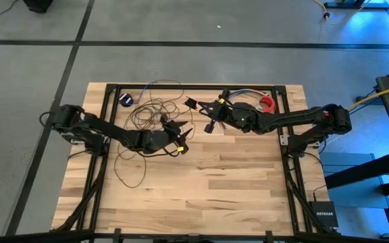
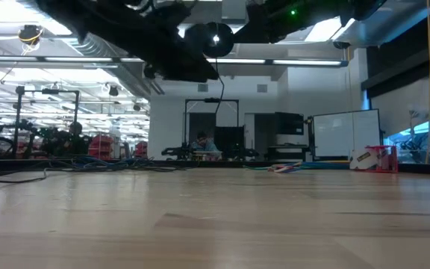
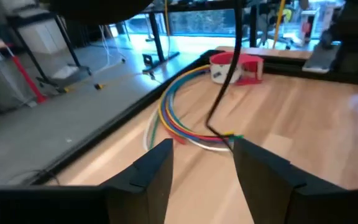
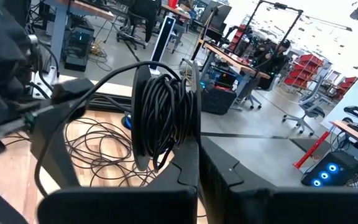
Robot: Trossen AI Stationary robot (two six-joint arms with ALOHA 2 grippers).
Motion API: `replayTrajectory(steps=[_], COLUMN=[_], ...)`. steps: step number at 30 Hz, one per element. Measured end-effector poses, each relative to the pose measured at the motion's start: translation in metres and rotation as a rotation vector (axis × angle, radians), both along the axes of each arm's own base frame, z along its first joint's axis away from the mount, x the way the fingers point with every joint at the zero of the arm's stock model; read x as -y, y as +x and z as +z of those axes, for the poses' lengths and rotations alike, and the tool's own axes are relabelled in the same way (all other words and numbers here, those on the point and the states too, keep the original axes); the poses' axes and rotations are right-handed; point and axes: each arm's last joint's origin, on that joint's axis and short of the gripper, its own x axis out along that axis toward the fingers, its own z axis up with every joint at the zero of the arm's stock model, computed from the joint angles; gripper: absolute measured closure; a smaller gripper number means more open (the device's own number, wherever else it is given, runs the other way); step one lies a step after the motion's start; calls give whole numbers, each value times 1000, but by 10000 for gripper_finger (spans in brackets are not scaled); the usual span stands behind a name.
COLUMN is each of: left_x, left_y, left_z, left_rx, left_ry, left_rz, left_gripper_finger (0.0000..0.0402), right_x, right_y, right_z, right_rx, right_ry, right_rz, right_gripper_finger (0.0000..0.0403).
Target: Coiling cords
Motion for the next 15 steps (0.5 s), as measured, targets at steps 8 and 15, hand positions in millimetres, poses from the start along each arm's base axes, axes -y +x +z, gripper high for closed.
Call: replayTrajectory(steps=[8, 15], left_x=[-16, -16], left_y=[7, 10], left_z=[-5, -1], left_rx=[2, 21], left_ry=[37, 61], left_rz=[15, -79], left_gripper_finger=[245, 273], right_x=[0, 0], right_y=[0, 0], right_z=[0, 0], right_rx=[-1, -4], right_ry=[0, -5], right_rz=[0, 0], right_gripper_finger=[398, 398])
